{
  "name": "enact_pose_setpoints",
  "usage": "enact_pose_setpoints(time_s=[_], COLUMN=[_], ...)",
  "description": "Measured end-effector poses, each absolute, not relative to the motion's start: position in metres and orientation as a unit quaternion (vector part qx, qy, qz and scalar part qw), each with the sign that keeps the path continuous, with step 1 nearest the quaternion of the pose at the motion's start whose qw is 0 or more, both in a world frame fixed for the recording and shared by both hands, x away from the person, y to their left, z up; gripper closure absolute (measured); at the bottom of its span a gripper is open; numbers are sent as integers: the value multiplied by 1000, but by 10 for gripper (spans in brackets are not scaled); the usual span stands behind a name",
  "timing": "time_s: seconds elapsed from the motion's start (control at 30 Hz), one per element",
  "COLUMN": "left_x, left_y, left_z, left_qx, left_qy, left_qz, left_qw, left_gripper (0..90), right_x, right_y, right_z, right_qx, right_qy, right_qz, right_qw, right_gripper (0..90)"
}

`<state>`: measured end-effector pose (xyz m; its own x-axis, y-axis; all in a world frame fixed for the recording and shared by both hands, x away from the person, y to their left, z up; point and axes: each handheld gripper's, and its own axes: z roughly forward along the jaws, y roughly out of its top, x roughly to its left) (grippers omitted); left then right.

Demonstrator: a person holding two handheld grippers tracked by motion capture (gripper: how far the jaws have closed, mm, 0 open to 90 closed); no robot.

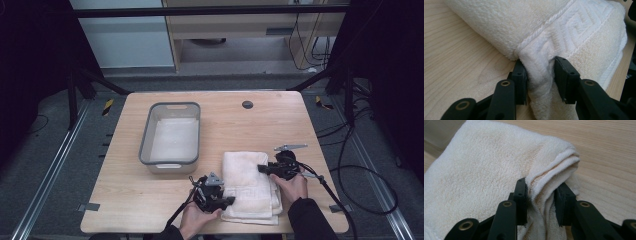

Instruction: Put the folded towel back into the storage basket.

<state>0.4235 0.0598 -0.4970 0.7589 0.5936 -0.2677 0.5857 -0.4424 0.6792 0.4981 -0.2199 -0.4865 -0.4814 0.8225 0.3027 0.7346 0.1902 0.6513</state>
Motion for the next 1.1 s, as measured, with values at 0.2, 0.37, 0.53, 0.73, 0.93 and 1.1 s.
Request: enact_pose_setpoints(time_s=[0.2, 0.37, 0.53, 0.73, 0.93, 1.1], left_x=[423, 423, 422, 424, 423, 421], left_y=[61, 62, 63, 64, 66, 68], left_z=[-497, -496, -495, -494, -489, -481], left_qx=[843, 841, 840, 838, 837, 834], left_qy=[350, 349, 349, 347, 341, 337], left_qz=[4, 5, 5, 5, 15, 24], left_qw=[408, 412, 415, 420, 427, 437], left_gripper=[712, 739, 747, 750, 754, 756], right_x=[498, 495, 493, 494, 492, 487], right_y=[-221, -220, -219, -219, -220, -222], right_z=[-484, -478, -473, -471, -464, -452], right_qx=[507, 502, 494, 494, 489, 481], right_qy=[765, 767, 768, 767, 761, 756], right_qz=[393, 395, 401, 404, 419, 436], right_qw=[54, 63, 73, 74, 79, 86], right_gripper=[693, 698, 700, 700, 703, 706])
